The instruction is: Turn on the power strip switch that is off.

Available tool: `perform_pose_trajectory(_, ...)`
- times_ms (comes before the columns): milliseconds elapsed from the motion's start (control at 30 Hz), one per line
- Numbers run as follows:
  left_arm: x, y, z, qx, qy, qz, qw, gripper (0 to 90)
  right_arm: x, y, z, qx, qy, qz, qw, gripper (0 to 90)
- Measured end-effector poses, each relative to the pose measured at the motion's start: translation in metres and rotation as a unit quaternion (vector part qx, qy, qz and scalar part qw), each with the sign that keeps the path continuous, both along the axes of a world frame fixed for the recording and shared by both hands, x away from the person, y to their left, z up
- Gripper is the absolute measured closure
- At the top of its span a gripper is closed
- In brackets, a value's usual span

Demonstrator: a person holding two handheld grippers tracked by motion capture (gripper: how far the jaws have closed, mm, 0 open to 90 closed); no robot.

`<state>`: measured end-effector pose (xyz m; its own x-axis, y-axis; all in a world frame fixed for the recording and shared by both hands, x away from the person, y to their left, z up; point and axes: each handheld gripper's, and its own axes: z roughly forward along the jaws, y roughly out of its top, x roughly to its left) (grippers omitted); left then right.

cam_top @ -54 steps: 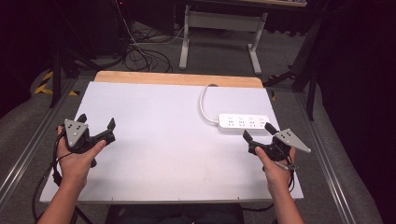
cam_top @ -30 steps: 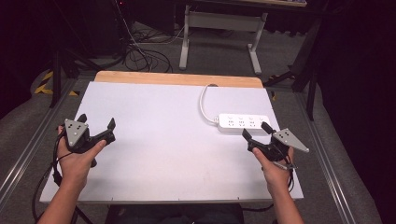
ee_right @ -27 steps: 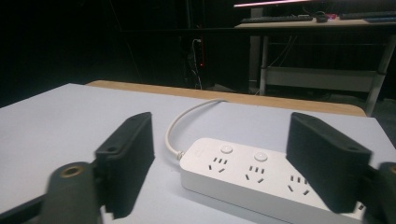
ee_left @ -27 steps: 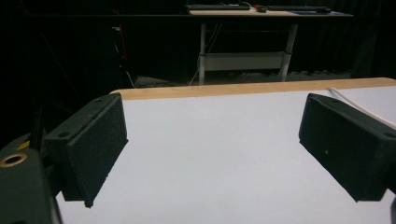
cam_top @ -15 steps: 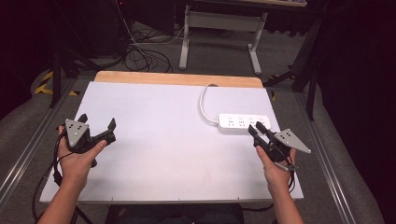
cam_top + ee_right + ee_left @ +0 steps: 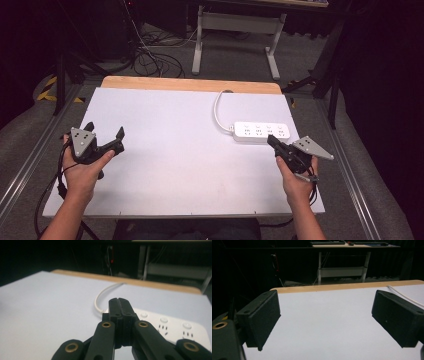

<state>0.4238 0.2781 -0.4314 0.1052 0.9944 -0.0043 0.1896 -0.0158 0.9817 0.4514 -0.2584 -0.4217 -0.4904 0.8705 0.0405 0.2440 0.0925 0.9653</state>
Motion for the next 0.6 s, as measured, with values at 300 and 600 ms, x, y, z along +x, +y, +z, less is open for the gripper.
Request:
perform_pose_trajectory(300,0.002,-0.001,-0.001,0.002,0.001,-0.001,1.0,8.9,0.017,0.005,0.008,-0.008,0.053,-0.013,0.9985,90.0)
perform_pose_trajectory(600,0.001,0.001,-0.001,0.002,0.002,0.002,1.0,8.9,0.043,-0.003,0.009,0.004,0.089,-0.051,0.9947,90.0)
